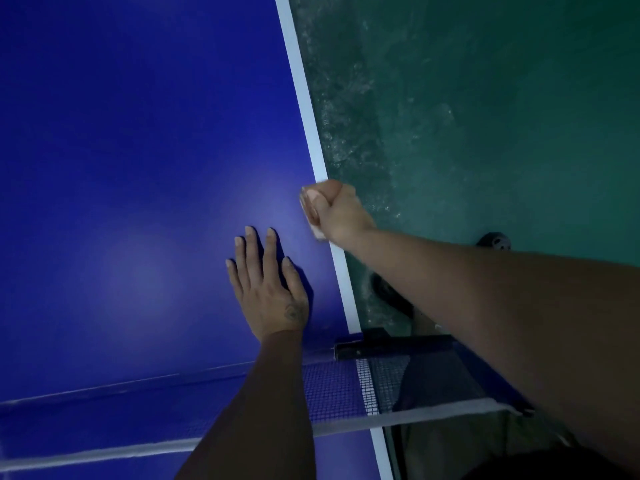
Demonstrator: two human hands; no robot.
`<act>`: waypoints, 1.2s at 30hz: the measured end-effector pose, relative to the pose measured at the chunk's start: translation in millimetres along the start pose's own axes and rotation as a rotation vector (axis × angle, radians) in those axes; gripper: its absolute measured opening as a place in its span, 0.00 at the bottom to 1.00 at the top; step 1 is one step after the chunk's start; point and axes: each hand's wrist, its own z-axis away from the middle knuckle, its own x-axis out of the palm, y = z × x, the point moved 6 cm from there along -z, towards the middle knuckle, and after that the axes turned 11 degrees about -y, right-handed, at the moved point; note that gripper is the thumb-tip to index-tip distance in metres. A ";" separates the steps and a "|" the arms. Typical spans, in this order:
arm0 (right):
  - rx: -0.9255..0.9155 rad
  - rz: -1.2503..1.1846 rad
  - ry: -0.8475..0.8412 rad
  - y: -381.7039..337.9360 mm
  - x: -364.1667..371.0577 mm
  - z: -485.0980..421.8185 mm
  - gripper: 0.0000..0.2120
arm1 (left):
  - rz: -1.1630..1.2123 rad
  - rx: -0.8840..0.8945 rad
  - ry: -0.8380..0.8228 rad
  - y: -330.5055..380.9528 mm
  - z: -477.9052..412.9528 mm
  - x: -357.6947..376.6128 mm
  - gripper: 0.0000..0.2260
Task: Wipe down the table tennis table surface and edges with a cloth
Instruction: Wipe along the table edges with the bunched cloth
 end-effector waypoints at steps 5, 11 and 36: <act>-0.055 0.060 -0.053 -0.8 -8.4 0.0 0.35 | 0.010 0.007 0.007 0.0 0.3 -1.1 0.23; -0.039 -0.048 -0.216 77.8 25.3 64.6 0.26 | 0.025 0.006 0.013 -1.5 2.1 -1.5 0.23; 0.112 -0.065 -0.186 -42.2 -15.3 -43.6 0.39 | 0.209 -0.269 0.142 25.7 -83.3 -16.3 0.19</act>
